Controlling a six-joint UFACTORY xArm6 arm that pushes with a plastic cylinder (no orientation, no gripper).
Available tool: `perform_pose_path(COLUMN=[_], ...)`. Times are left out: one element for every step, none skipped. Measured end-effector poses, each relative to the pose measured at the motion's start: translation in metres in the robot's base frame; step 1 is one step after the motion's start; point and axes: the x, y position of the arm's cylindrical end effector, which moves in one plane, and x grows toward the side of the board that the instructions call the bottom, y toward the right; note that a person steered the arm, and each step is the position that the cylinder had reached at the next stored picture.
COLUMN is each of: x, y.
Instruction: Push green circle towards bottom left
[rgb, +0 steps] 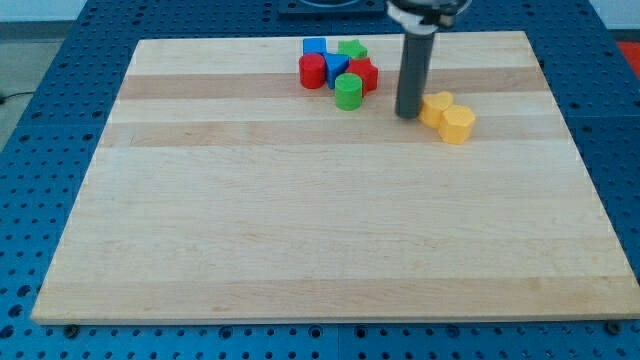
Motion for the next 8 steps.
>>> perform_pose_path(x=[0.002, 0.005, 0.003, 0.003, 0.003, 0.003, 0.003, 0.002], y=[0.029, 0.045, 0.018, -0.05, -0.066, -0.066, -0.066, -0.066])
